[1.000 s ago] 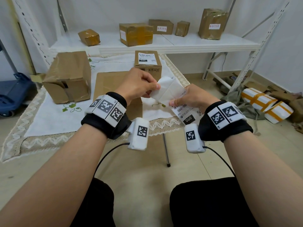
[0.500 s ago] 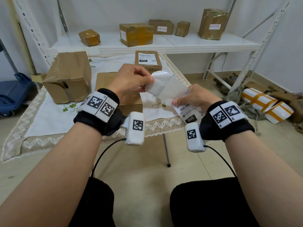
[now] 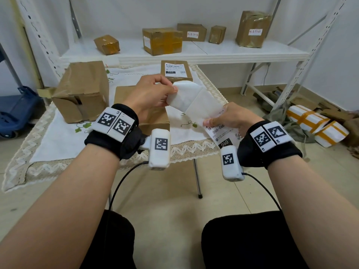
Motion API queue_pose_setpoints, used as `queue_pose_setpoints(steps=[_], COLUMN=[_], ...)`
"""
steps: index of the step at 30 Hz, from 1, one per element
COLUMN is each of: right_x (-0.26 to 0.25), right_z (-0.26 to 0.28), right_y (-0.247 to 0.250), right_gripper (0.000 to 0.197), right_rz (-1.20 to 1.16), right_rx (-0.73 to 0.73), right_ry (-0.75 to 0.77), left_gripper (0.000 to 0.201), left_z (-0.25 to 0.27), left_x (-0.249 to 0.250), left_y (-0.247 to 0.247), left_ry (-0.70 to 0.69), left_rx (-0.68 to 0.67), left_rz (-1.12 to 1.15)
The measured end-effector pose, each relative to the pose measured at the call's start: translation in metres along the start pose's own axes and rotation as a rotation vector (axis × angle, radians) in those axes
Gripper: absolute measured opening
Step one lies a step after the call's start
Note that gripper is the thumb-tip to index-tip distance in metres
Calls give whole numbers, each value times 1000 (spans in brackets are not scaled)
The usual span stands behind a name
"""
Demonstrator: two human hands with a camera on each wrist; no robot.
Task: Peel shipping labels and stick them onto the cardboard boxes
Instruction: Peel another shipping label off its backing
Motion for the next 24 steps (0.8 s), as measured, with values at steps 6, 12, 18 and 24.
queue_pose_setpoints(steps=[6,12,18,24], right_x=[-5,-17,-27,-26], right_z=[1,3,3,-1], right_y=[-7,-12,-17,-21], right_gripper=[44,43,39,38], right_rz=[-6,-248,-304,-327], right_rx=[-86,-93,-95,-63], right_ry=[83,175,271,289], left_gripper=[5,3,3,11], left_z=[1,7,5,4], left_x=[2,5,2,-1], left_y=[-1,-12,-17,-21], left_ry=[32,60,72,84], left_rx=[-43,-136,-154,-134], left_rz=[12,42,41,44])
Point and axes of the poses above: each hand's wrist, its own z-axis away from the middle knuckle, its own y-axis out of the back of the hand, x = y × z, the point moved 6 cm from there along -z, towards the middle knuckle, and after that the axes turned 7 degrees about -z, right-handed, at the moved point
